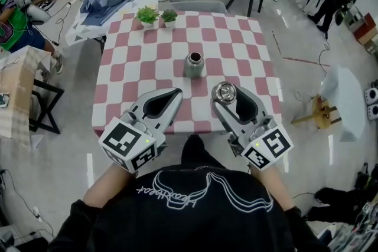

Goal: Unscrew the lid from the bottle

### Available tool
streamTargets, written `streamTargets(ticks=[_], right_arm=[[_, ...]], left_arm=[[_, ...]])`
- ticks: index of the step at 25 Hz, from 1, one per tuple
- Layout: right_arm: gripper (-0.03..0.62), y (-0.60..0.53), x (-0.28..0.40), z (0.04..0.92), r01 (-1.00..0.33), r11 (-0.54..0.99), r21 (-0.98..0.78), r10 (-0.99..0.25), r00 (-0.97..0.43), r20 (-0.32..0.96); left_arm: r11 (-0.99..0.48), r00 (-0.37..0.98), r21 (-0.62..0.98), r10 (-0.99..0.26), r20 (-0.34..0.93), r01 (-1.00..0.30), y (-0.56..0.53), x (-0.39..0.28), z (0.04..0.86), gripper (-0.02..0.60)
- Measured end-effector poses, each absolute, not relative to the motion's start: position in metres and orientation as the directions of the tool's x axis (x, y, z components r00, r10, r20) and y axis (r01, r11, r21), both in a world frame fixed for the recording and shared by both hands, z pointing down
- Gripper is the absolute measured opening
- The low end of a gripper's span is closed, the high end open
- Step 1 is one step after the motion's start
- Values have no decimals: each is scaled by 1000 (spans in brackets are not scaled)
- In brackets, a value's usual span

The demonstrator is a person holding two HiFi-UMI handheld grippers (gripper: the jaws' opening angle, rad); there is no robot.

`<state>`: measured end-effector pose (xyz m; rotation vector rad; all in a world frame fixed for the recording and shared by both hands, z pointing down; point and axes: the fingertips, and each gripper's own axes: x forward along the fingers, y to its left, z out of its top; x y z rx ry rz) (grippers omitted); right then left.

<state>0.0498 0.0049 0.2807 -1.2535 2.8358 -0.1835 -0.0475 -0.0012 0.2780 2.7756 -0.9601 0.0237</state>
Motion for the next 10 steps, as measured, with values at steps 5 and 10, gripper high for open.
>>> streamTargets(ticks=[5,10], right_arm=[[244,-4,53,286,-741,659,-128,-745,-666,22],[244,-15,53,288,-740,659,-133,-745,-667,21]], left_arm=[[-763,786,191,-611,94,-617,-10,-46,286,6],[-758,784,206,-612,106,-619,-22,-45,292,6]])
